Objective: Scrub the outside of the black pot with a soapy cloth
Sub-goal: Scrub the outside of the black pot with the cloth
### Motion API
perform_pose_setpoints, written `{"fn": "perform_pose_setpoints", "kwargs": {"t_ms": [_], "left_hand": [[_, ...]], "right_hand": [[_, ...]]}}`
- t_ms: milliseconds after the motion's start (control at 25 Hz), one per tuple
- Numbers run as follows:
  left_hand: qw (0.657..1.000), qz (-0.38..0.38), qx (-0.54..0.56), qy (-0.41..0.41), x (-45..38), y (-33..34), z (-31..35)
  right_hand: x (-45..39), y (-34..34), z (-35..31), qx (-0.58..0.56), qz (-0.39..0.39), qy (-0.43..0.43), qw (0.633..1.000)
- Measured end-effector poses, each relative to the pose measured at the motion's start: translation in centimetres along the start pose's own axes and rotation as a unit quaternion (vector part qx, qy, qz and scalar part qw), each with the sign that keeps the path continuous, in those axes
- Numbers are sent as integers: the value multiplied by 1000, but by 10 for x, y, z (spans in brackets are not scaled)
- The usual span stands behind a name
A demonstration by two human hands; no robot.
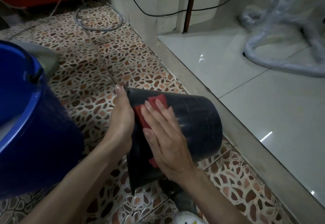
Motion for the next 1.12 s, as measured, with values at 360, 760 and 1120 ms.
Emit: {"fn": "perform_pose_setpoints", "kwargs": {"t_ms": [360,760,1120], "left_hand": [[997,-31,4,66,27,7,-5],[999,-32,9,17,4,6,5],[987,-20,-89,135,17,8,9]], "right_hand": [[-3,-65,98,81,75,266,957],[-3,-1,-5,74,38,0,997],[5,-73,110,179,99,227,952]]}}
Point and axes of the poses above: each hand's wrist, its own x-axis away from the middle knuckle, its own y-axis out of the palm, z = x × y, the point moved 6 cm from there along -x, towards the middle knuckle, and after that the axes turned 11 degrees about -x, right-handed, at the moved point
